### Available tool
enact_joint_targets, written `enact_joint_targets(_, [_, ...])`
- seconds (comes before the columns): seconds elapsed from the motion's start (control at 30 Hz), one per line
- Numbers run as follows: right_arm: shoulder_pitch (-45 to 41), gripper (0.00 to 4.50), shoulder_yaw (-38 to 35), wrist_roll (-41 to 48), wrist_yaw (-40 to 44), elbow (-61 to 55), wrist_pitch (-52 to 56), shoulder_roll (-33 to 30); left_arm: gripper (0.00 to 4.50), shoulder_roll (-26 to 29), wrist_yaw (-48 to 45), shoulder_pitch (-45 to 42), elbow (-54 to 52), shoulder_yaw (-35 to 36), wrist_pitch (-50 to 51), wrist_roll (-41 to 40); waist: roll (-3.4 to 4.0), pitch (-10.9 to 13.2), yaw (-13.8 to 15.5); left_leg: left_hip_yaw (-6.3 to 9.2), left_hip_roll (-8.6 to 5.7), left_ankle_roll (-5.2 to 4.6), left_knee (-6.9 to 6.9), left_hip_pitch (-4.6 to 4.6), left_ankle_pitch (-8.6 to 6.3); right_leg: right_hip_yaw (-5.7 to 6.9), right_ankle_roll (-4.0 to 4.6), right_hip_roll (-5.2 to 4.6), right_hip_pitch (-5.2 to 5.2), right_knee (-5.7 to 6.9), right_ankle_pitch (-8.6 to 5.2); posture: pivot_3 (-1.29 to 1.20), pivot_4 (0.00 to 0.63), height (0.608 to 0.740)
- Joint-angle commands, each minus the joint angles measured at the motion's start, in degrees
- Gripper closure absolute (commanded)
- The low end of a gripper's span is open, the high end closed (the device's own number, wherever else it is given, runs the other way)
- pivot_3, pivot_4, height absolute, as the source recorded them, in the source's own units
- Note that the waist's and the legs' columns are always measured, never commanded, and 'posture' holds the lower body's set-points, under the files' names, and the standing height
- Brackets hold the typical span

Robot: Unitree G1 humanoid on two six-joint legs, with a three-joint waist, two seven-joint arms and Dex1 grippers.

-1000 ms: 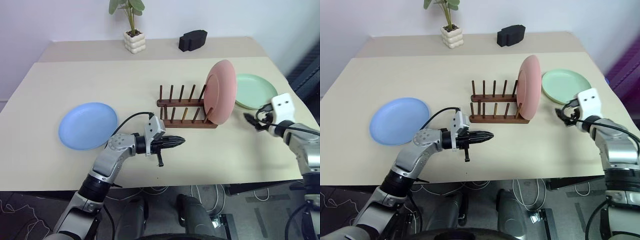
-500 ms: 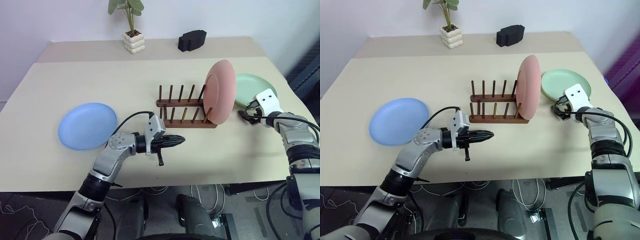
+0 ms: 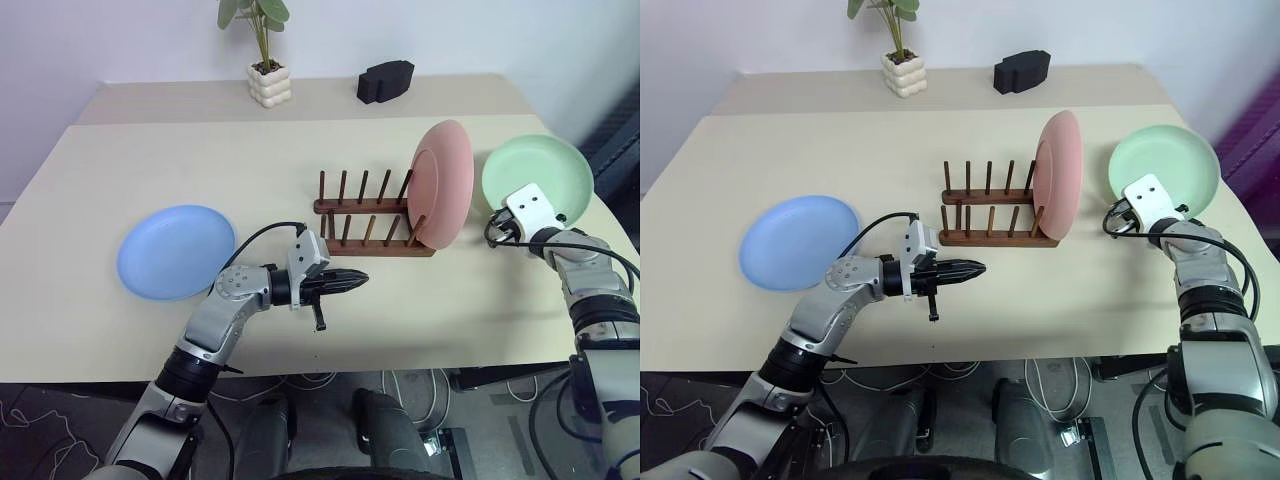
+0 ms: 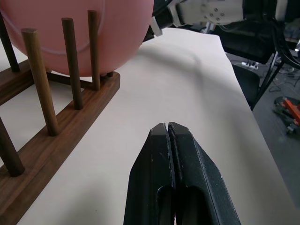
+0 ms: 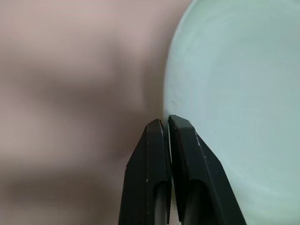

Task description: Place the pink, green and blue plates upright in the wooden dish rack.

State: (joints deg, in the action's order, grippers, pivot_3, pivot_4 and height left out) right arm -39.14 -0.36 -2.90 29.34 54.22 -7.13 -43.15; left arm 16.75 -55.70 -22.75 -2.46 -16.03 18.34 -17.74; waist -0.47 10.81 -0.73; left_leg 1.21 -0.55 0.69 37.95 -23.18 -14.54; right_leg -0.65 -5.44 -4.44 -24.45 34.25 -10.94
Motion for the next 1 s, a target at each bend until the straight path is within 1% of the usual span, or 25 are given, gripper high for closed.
enact_joint_targets(0.03, [3.04, 4.46, -2.52, -0.57, -3.51, -7.16, -0.13, -2.46, 4.5, -0.15, 0.04, -0.38, -1.98, 0.72, -0.5, -0.92, 0.0, 0.0, 0.08, 0.0, 0.0, 0.0, 0.0, 0.0, 0.0, 0.0, 0.0, 0.0, 0.0, 0.0, 0.0, 0.0, 0.15, 0.736])
enact_joint_targets(0.13, [7.47, 4.46, -6.91, -0.06, -7.58, -18.86, 3.43, -4.99, 4.5, -0.02, -0.09, -0.37, -1.89, 0.85, -0.68, -0.96, 0.05, 0.02, 0.08, 0.0, -0.01, 0.0, 0.0, -0.02, 0.0, -0.01, 0.0, -0.02, -0.02, -0.01, 0.0, 0.0, 0.15, 0.736])
enact_joint_targets(0.27, [10.17, 4.46, -13.46, 1.53, -9.58, -33.55, 9.42, -7.78, 4.5, 0.07, -0.41, -0.32, -1.6, 0.89, -0.96, -1.02, 0.13, 0.03, -0.04, -0.03, -0.02, 0.0, 0.0, -0.02, 0.0, -0.04, -0.01, -0.02, -0.05, 0.02, 0.0, 0.0, 0.15, 0.736])
enact_joint_targets(0.4, [8.15, 4.46, -17.63, 6.45, -7.09, -49.13, 15.84, -8.66, 4.5, -0.09, -0.71, -0.56, -0.89, 1.06, -2.49, -0.63, 0.13, 0.02, -0.21, -0.03, 0.03, -0.05, -0.02, 0.01, -0.03, -0.05, -0.01, 0.03, -0.07, 0.04, -0.01, 0.0, 0.15, 0.736])
enact_joint_targets(0.5, [4.47, 4.46, -17.92, 13.8, -3.33, -59.4, 21.74, -7.28, 4.5, -0.43, -0.45, -0.47, -0.98, 1.85, -2.9, -1.39, 0.12, 0.03, -0.2, -0.04, 0.05, -0.06, -0.01, 0.02, -0.03, -0.05, -0.01, 0.05, -0.07, 0.04, -0.01, 0.0, 0.15, 0.736])
enact_joint_targets(0.57, [2.94, 4.46, -17.81, 17.87, -1.43, -63.99, 25.01, -6.47, 4.5, -0.42, -0.34, -0.32, -1.19, 2.29, -3.11, -1.67, 0.1, 0.04, 0.0, -0.01, 0.06, -0.07, -0.01, 0.02, -0.04, -0.04, -0.01, 0.05, -0.07, 0.04, -0.01, 0.0, 0.15, 0.736])
enact_joint_targets(0.6, [1.93, 4.46, -17.83, 21.08, -0.47, -66.73, 27.06, -5.74, 4.5, -0.2, -0.3, -0.22, -1.37, 2.57, -3.12, -1.64, 0.08, 0.03, 0.15, 0.0, 0.07, -0.07, -0.01, 0.0, -0.04, -0.02, -0.02, 0.05, -0.07, 0.03, -0.01, 0.0, 0.15, 0.736])
enact_joint_targets(0.67, [-1.04, 4.46, -18.3, 32.8, 1.24, -73.32, 33.96, -3.17, 4.5, 0.79, -0.4, 0.21, -2.28, 4.1, -2.85, -2.3, 0.06, 0.05, 0.15, 0.02, 0.08, -0.07, 0.01, -0.04, -0.04, -0.01, -0.02, 0.03, -0.06, 0.0, -0.02, 0.0, 0.15, 0.736])
enact_joint_targets(0.73, [-2.48, 4.46, -18.63, 42.19, 2.29, -78.15, 39.57, -1.26, 4.5, 2.1, -0.69, 0.68, -2.99, 5.44, -2.42, -3.03, 0.06, 0.05, 0.13, 0.03, 0.17, -0.07, 0.01, -0.05, -0.04, -0.02, -0.01, 0.01, -0.06, 0.01, -0.01, 0.0, 0.15, 0.736])
enact_joint_targets(0.77, [-2.61, 4.46, -18.64, 45.11, 2.56, -79.77, 41.17, -0.82, 4.5, 2.71, -0.88, 0.9, -3.23, 5.87, -2.24, -3.29, 0.05, 0.05, 0.16, 0.04, 0.21, -0.08, 0.01, -0.05, -0.04, -0.01, -0.01, 0.01, -0.07, 0.01, -0.01, 0.0, 0.15, 0.736])
enact_joint_targets(0.87, [-2.73, 4.46, -18.39, 58.1, 1.18, -84.48, 46.24, 2.22, 4.5, 5.12, -1.29, 2.28, -4.97, 7.4, -1.51, -4.3, 0.05, 0.05, 0.13, 0.12, 0.25, -0.08, 0.01, -0.09, -0.05, 0.06, -0.01, 0.0, -0.07, 0.0, -0.02, 0.0, 0.15, 0.736])
enact_joint_targets(0.9, [-2.74, 4.46, -18.21, 61.14, 0.43, -85.47, 47.31, 2.91, 4.5, 5.76, -1.48, 2.69, -5.5, 7.75, -1.3, -4.67, 0.05, 0.05, 0.13, 0.11, 0.25, -0.08, 0.01, -0.09, -0.05, 0.06, -0.01, -0.01, -0.07, -0.01, -0.02, 0.0, 0.15, 0.736])
enact_joint_targets(0.93, [-2.46, 4.46, -17.69, 65.84, -1.41, -85.83, 48.44, 4.89, 4.5, 6.77, -1.87, 3.4, -6.39, 8.14, -0.85, -5.2, 0.05, 0.05, 0.16, 0.12, 0.25, -0.08, 0.01, -0.09, -0.05, 0.06, -0.01, -0.02, -0.07, 0.0, -0.02, 0.0, 0.15, 0.736])
enact_joint_targets(1.0, [-1.92, 4.46, -16.9, 71.72, -4.45, -85.96, 49.93, 7.51, 4.5, 8.07, -2.21, 4.32, -7.55, 8.55, -0.37, -5.93, 0.04, 0.05, 0.11, 0.13, 0.26, -0.08, 0.01, -0.09, -0.05, 0.07, 0.0, -0.03, -0.07, 0.0, -0.01, 0.0, 0.15, 0.736])
